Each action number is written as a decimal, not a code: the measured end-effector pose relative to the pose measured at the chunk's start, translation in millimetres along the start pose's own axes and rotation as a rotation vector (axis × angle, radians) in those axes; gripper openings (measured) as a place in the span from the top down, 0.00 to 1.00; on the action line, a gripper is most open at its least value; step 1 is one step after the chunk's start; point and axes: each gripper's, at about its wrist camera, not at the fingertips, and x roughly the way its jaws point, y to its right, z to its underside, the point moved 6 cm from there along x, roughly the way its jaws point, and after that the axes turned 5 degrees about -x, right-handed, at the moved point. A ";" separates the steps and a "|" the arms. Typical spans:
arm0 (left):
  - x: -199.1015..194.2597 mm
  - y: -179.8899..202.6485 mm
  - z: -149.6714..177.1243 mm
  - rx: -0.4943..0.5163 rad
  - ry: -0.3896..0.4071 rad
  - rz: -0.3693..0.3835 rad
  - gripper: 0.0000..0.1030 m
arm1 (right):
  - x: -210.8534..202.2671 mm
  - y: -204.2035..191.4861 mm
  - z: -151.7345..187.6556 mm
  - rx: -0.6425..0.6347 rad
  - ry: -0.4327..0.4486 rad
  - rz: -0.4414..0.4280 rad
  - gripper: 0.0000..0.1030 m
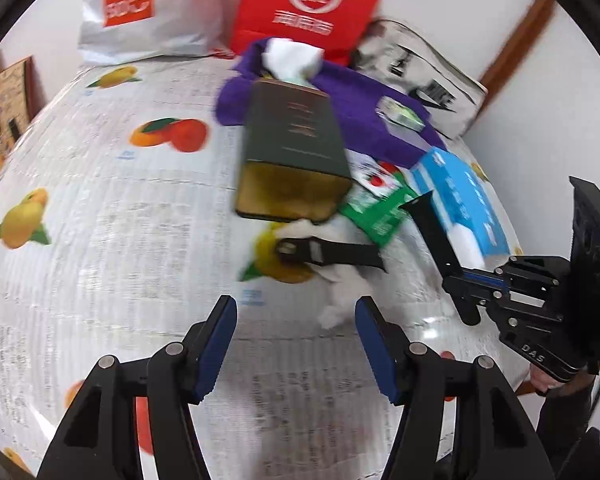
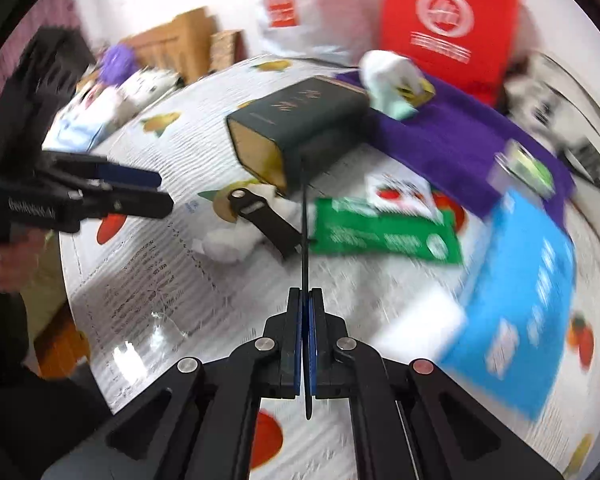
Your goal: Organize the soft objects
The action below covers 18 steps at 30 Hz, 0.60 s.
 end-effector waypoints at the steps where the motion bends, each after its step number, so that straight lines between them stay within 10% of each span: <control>1: 3.6 8.6 2.3 0.022 -0.002 0.008 0.42 | -5.9 1.3 5.0 0.026 0.018 0.014 0.97; 11: 46.7 52.9 7.8 0.202 0.035 -0.102 0.43 | -50.6 19.2 74.3 0.227 0.091 0.087 0.97; 13: 55.1 51.2 8.3 0.223 0.037 -0.153 0.73 | -52.9 26.2 85.2 0.274 0.098 0.105 0.97; 18: 50.2 45.8 4.7 0.219 0.053 -0.157 0.78 | -54.7 30.1 99.8 0.323 0.111 0.107 0.97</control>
